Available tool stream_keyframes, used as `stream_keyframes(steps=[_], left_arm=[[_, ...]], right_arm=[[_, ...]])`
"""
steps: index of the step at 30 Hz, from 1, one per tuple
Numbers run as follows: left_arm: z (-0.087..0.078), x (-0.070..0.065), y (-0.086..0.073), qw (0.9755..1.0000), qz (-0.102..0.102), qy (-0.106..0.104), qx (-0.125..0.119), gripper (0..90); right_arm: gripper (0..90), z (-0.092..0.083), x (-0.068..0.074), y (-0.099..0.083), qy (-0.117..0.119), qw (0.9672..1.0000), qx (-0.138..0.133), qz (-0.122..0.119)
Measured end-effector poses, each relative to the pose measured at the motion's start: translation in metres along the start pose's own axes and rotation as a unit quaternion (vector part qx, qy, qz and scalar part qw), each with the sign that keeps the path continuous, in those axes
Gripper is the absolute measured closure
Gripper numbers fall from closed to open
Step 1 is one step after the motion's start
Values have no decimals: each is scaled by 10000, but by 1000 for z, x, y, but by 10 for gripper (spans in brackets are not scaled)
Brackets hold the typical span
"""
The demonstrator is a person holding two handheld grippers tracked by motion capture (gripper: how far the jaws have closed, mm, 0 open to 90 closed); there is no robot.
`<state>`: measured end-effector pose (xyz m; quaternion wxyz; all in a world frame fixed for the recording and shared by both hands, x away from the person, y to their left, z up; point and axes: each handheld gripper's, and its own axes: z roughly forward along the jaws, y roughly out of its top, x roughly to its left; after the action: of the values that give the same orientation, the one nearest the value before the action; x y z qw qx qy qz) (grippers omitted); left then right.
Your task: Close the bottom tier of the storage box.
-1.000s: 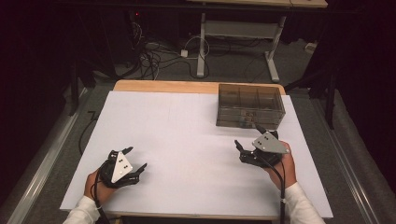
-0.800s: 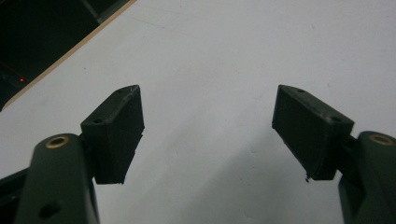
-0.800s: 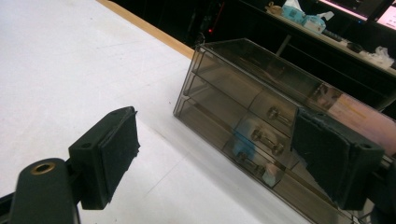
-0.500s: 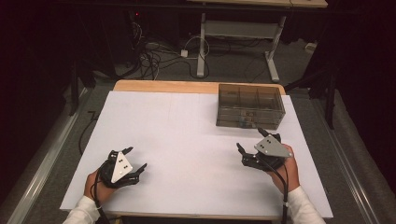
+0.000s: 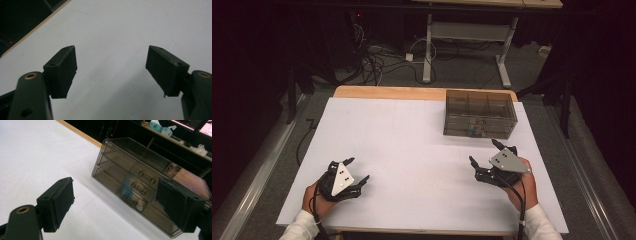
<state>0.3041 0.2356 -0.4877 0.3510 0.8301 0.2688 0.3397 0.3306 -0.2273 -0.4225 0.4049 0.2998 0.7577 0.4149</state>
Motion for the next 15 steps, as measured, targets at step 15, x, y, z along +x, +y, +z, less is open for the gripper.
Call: stream_keyframes(steps=[15], left_arm=[[0, 0, 0, 10000, -4, -5, -2, 242]], right_arm=[[165, -7, 1, -5, 27, 10000, 43, -58]])
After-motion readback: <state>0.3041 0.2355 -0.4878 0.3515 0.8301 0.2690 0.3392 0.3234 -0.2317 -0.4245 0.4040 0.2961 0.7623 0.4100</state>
